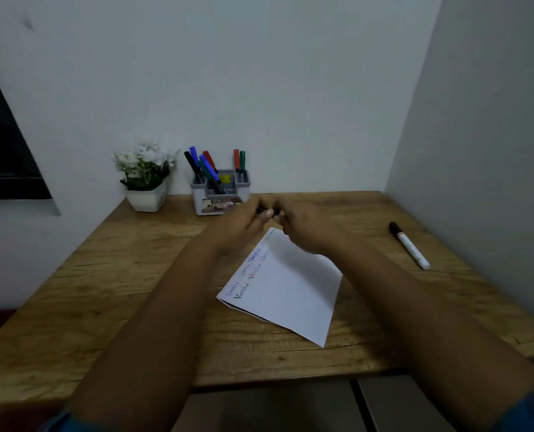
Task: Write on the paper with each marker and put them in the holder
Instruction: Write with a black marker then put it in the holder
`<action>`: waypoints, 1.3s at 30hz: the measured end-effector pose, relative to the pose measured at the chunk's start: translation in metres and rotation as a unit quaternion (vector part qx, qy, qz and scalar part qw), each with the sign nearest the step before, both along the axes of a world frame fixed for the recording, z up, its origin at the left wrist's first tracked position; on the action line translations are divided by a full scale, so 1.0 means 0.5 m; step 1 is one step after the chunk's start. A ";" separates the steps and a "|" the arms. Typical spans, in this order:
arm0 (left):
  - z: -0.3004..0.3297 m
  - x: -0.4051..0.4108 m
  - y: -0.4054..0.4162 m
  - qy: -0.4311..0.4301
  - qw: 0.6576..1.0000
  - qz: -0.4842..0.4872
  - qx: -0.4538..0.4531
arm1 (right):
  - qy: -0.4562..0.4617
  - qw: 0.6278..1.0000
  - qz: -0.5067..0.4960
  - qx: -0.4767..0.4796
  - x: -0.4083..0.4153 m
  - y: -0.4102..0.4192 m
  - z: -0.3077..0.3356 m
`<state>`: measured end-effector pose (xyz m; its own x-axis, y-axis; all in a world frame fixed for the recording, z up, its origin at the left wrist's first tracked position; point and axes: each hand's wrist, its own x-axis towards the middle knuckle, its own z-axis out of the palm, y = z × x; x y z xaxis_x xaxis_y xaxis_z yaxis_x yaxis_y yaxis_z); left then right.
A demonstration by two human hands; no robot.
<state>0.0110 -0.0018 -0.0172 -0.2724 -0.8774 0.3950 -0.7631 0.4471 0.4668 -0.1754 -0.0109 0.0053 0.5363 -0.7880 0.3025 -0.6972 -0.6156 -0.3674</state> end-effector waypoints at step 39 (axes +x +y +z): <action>-0.050 0.040 -0.053 -0.078 0.971 0.000 0.224 | -0.212 0.951 0.114 0.195 -0.021 -0.118 -0.106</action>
